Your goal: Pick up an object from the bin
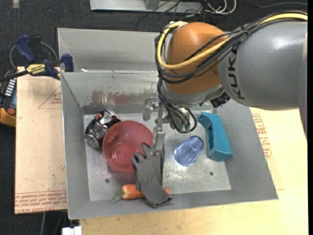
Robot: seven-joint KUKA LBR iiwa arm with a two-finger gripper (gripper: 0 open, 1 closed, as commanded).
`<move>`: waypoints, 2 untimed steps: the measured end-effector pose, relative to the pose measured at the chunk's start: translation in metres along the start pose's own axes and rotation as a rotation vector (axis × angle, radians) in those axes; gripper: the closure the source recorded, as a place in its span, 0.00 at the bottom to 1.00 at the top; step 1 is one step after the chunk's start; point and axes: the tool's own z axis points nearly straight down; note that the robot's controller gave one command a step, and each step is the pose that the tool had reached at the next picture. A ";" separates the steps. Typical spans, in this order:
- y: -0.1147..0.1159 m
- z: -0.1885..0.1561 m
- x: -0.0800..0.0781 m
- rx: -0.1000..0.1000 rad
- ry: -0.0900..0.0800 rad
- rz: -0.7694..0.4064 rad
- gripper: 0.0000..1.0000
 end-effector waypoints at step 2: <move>0.030 0.108 -0.047 -0.004 -0.014 0.088 0.00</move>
Offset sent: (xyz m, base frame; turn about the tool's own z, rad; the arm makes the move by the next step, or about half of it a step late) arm 0.0560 0.0391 -0.1494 0.1140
